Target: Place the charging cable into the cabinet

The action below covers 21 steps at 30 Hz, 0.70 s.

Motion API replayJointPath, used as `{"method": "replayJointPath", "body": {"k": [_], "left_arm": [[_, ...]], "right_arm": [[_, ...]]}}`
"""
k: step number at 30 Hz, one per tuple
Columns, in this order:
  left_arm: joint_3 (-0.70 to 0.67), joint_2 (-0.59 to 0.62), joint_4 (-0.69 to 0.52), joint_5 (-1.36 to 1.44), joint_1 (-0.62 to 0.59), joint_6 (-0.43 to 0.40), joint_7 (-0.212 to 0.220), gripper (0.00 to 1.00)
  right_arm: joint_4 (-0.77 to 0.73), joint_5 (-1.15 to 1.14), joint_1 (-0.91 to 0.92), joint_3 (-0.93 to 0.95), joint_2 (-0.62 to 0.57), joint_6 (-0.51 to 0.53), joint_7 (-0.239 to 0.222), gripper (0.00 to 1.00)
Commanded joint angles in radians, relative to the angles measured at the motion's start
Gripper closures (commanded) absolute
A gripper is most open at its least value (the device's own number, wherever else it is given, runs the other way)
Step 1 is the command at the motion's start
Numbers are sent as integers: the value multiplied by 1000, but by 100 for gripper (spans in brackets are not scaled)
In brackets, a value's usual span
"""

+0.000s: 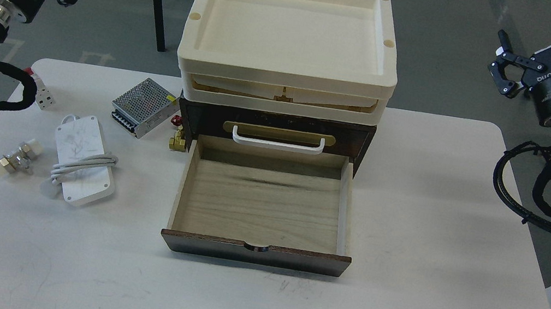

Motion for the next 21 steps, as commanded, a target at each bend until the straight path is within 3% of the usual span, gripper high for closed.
{"method": "replayJointPath", "body": {"k": [1, 5, 10, 12, 17, 21], "left_arm": [[-7, -23, 7, -2, 1, 0, -6, 0], [-11, -24, 76, -8, -2, 0, -10, 0], [-53, -85, 323, -9, -5, 0, -10, 0], [-96, -136, 345, -14, -7, 0, -30, 0], [-339, -139, 241, -32, 70, 0, -42, 0], [-513, -51, -3, -32, 140, 0, -42, 0]], "right_arm": [[3, 0, -3, -1, 0, -1, 0, 0], [5, 0, -4, 13, 0, -4, 1, 0], [6, 0, -4, 51, 0, -4, 1, 0], [6, 0, -4, 59, 0, -6, 1, 0], [6, 0, -3, 64, 2, -6, 1, 0], [6, 0, -4, 65, 0, -6, 1, 0]]}}
